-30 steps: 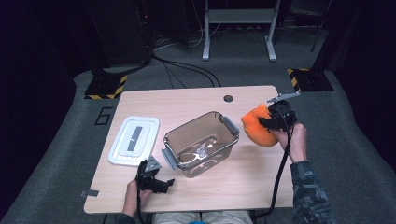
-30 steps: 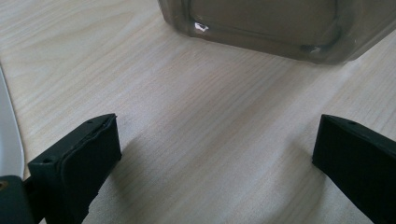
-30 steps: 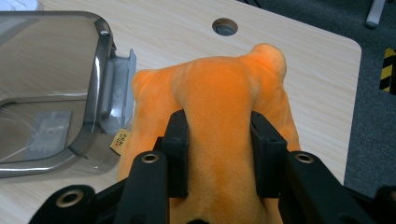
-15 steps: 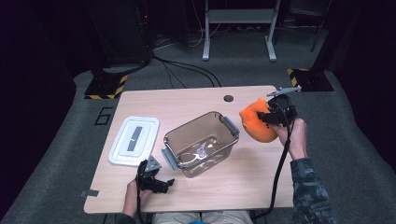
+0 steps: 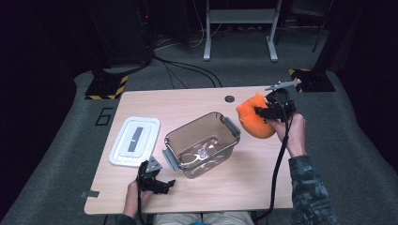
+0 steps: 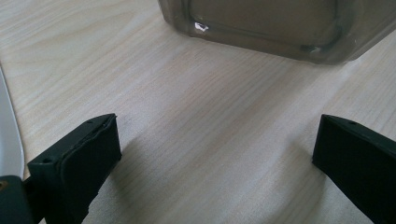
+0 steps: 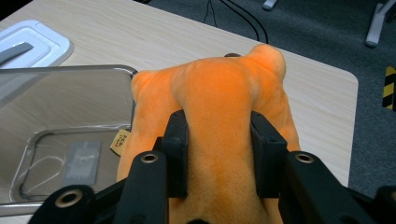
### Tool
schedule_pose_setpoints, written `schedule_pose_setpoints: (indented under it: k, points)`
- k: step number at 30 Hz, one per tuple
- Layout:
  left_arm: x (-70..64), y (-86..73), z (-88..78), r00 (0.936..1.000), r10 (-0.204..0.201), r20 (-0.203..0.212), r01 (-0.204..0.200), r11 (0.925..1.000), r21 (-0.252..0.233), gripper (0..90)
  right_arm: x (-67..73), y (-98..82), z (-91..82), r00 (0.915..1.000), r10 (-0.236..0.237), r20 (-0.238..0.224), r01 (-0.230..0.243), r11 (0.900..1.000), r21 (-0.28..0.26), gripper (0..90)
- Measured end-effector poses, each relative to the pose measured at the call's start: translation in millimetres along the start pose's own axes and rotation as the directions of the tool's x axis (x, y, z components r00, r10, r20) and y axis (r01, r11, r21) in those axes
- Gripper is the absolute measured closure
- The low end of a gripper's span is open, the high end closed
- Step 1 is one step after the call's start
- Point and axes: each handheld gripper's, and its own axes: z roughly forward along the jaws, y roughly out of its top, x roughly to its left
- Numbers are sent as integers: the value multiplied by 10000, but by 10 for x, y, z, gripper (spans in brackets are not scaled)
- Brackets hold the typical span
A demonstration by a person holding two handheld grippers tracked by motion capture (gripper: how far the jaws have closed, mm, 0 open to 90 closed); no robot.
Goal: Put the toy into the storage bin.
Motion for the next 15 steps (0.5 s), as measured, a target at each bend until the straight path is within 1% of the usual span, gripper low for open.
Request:
schedule_pose_setpoints:
  k: [3, 4, 6, 10, 15]
  points:
    - [0, 0, 0, 10000, -1, -1, 1, 10000, 2, 7, 26, 19, -2, 10000, 90, -31, -90, 10000, -4, 637]
    - [0, 0, 0, 10000, -2, -5, 2, 10000, 9, 7, 31, 33, 5, 9997, 120, -195, -123, 9998, -123, 637]
    - [0, 0, 0, 10000, 5, -2, -5, 10000, 3, 7, 44, 47, 4, 9993, 198, -327, -203, 9997, -151, 637]
    - [0, 0, 0, 10000, 2, -5, -2, 10000, 10, 7, 93, 88, 7, 9986, 253, -457, -264, 9994, -226, 637]
    - [-1, 0, -2, 10000, 6, -1, -6, 10000, 17, 7, 165, 134, 13, 9978, 199, -635, -218, 9993, -295, 637]
